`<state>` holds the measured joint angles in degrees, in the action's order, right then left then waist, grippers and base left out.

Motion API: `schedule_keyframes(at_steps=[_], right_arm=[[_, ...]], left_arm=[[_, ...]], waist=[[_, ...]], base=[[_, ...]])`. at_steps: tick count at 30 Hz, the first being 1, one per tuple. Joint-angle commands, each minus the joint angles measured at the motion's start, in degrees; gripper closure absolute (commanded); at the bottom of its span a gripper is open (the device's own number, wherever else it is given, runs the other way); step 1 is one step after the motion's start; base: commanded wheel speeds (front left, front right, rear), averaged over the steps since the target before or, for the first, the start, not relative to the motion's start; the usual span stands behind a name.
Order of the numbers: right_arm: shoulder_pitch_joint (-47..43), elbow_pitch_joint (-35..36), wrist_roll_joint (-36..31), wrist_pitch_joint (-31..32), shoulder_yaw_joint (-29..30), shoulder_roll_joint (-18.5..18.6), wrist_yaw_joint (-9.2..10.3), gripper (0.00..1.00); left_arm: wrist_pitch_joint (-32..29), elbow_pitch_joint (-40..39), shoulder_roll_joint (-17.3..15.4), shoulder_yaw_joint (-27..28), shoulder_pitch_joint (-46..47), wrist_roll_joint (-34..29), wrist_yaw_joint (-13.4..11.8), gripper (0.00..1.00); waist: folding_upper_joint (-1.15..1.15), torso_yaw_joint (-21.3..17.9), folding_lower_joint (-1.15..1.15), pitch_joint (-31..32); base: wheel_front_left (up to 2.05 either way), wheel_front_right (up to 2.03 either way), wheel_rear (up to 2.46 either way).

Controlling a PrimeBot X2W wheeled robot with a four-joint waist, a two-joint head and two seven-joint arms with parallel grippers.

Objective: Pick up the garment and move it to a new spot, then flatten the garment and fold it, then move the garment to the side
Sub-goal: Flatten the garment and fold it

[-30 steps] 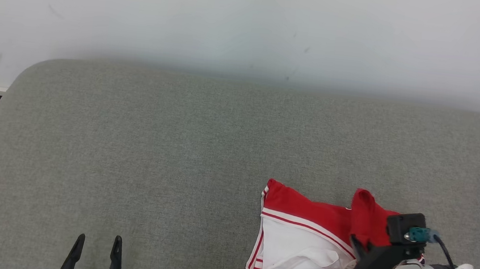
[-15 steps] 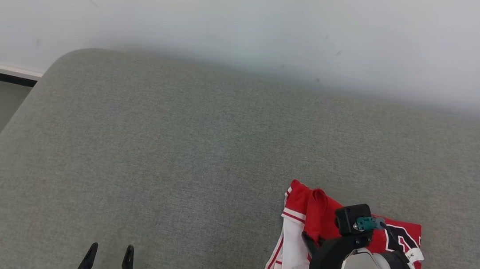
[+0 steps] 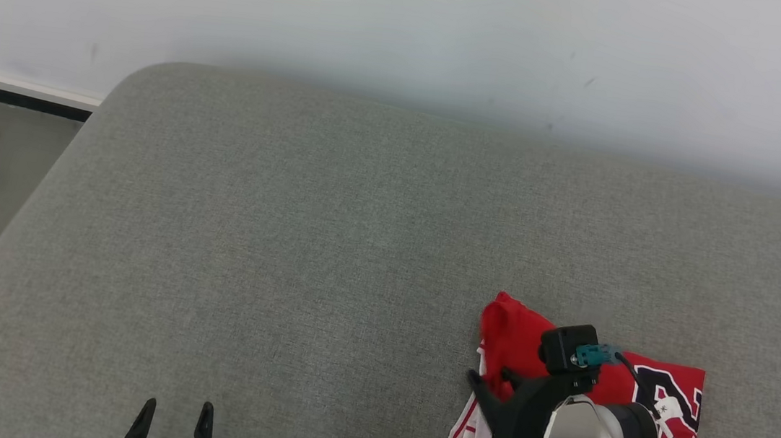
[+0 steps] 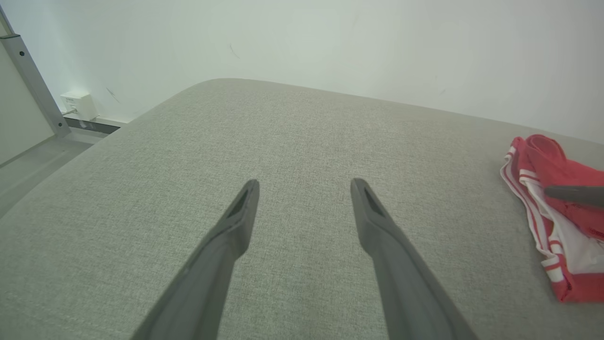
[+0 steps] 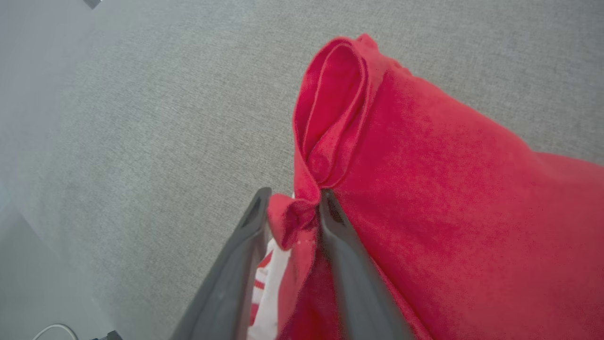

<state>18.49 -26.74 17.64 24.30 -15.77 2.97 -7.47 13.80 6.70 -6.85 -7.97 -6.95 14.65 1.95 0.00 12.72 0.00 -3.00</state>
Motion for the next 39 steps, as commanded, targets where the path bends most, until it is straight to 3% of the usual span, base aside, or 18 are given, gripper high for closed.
schedule_keyframes(at_steps=[1, 7, 16, 21, 27, 39], right_arm=[[0.42, 0.40, 0.96, -0.53, -0.45, -0.14, 0.00, 0.00], [1.12, 4.99, 4.80, -4.59, -0.25, -0.06, 0.00, 0.00], [-4.62, 14.49, -5.16, -9.03, 14.00, 1.43, 0.00, 0.00], [-11.04, 16.70, -9.37, -9.45, 17.41, 2.92, 0.00, 0.00], [-16.95, 16.21, -11.24, -11.01, 16.79, 2.60, 0.00, 0.00], [-18.15, 15.49, -10.99, -13.55, 8.29, 0.47, 0.00, 0.00]], left_arm=[[0.51, 0.22, -0.24, 0.19, 0.54, 0.50, -0.01, 0.00], [0.96, 1.27, -0.56, 0.96, 0.57, 0.90, -0.12, 0.00], [1.26, 1.91, -0.83, 1.22, 0.61, 1.10, 0.40, 0.00], [1.36, 2.34, -0.72, 1.22, 1.01, 0.90, 0.74, 0.00], [1.45, 2.75, -0.46, 1.44, 1.32, 1.09, 1.04, 0.00], [1.43, 3.04, -0.33, 2.02, 1.87, 0.20, 1.99, 0.00]], waist=[[0.00, -0.11, 0.00, 0.08], [0.00, -1.79, 0.00, 1.20], [0.00, -4.83, 0.00, 2.37], [0.00, -5.24, 0.00, 2.48], [0.00, -5.55, 0.00, 1.69], [0.00, -5.04, 0.00, 0.86]], base=[[0.00, 0.00, 0.00], [0.00, 0.00, 0.00], [0.00, 0.00, 0.00], [0.00, 0.00, 0.00], [0.00, 0.00, 0.00], [0.00, 0.00, 0.00]])
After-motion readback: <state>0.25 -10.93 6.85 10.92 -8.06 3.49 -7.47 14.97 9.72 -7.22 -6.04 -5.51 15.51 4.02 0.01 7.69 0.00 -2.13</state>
